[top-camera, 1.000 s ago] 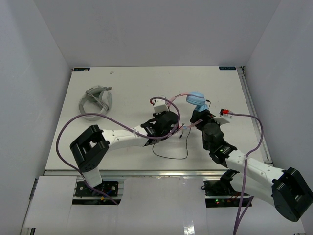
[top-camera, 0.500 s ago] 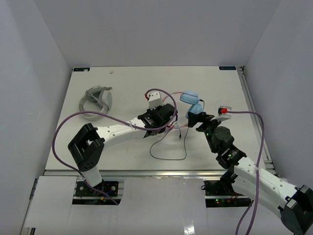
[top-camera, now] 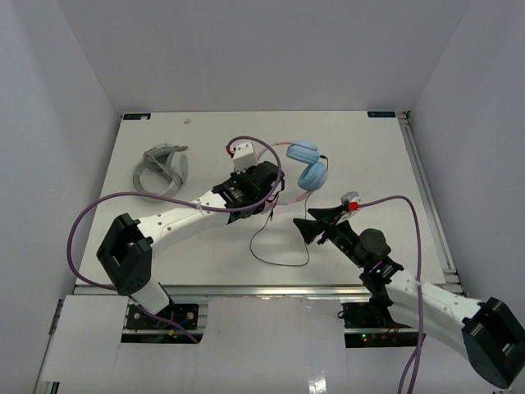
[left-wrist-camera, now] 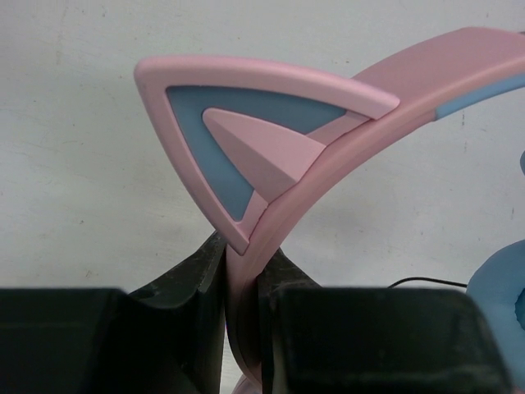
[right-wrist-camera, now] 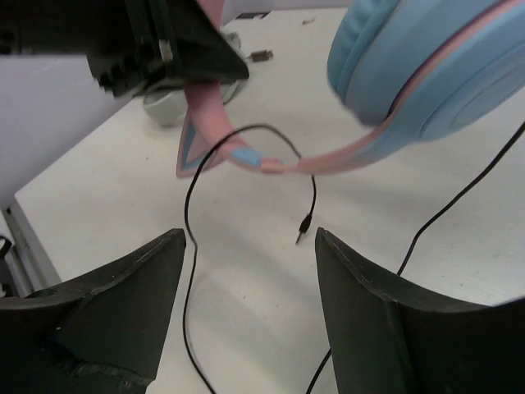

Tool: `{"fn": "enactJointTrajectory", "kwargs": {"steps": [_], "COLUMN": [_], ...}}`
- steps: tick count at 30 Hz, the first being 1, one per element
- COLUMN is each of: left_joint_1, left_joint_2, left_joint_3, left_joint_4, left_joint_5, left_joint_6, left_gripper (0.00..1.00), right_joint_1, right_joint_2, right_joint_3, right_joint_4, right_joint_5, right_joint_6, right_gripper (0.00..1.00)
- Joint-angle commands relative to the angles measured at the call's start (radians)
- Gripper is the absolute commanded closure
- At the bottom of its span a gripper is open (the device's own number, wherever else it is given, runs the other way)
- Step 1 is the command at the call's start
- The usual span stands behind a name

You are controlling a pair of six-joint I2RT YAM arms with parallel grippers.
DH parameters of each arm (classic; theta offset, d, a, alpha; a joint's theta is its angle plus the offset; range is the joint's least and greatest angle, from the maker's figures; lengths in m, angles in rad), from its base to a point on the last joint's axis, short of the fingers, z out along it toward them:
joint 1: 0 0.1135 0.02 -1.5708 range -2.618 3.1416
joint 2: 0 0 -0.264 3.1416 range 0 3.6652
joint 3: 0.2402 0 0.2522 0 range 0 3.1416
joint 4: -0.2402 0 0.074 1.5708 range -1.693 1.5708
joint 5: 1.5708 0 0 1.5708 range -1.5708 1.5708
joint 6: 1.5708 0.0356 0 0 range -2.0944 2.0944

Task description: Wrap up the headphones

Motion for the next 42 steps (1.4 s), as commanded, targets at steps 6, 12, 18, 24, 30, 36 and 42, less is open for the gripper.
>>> {"fn": "enactJointTrajectory", "kwargs": {"steps": [6,12,18,24,30,36,42], "left_joint_1": [-0.002,-0.003,-0.003,-0.002,-0.002,-0.003,-0.002], "left_joint_2": [-0.068,-0.031,-0.028,-0.066,-0.093,-0.104,-0.126], "left_joint_3": [0.126,0.209,0.234,0.189,0.161,0.139,0.122], "left_joint_4": [-0.048,-0.093,-0.123,-0.126,-0.128,-0.129,-0.134], "left_joint_5": [-0.065,-0.082,-0.089,-0.09,-0.08,-0.066,-0.071], "left_joint_6": [-0.12,-0.143,-0.156,-0.181,-0.202,-0.228,-0.241], "left_gripper": [1.0,1.0,1.0,1.0,1.0,1.0,1.0], "right_joint_1": [0.106,0.205,0.268,0.277,0.283,0.291,0.294], "right_joint_2": [0.169,0.307,0.47,0.631,0.71,0.744,0.815], "right_joint_3": [-0.04,0.017,0.063,0.125,0.185,0.227,0.265], "right_joint_4": [0.477,0.565,0.7,0.838,0.925,0.973,1.05], "right_joint_5": [-0.058,0.081,0.22,0.307,0.303,0.301,0.285], "right_joint_6": [-0.056,-0.088,-0.097,-0.122,-0.167,-0.194,-0.231], "right_gripper": [0.35,0.39,0.4,0.4,0.39,0.39,0.4]}}
